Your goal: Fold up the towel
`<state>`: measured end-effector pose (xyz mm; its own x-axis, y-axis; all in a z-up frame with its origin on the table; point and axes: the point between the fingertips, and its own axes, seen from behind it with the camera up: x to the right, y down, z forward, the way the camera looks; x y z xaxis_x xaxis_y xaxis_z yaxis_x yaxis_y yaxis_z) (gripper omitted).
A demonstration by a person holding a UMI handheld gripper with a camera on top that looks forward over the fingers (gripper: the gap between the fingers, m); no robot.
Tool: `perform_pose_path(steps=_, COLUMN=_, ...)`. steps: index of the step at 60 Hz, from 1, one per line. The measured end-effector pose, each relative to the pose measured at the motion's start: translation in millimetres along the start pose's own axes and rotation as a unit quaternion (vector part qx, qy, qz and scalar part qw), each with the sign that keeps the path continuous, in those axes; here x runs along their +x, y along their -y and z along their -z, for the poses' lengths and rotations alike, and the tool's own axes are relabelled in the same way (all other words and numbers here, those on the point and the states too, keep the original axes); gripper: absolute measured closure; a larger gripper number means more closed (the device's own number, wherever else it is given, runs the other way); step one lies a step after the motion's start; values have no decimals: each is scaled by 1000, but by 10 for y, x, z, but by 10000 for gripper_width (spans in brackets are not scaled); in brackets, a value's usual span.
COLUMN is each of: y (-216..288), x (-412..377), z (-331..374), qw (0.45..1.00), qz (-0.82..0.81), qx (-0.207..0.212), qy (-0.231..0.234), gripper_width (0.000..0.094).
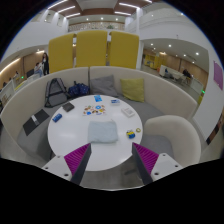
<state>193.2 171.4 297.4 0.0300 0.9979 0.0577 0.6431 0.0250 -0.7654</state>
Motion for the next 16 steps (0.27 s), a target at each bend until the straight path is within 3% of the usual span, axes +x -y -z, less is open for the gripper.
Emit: perform_pose_path(steps=16, y=-8, x=-6, z=-19, qw=1000, qz=4, qx=-2, qy=-2, gripper_width=69)
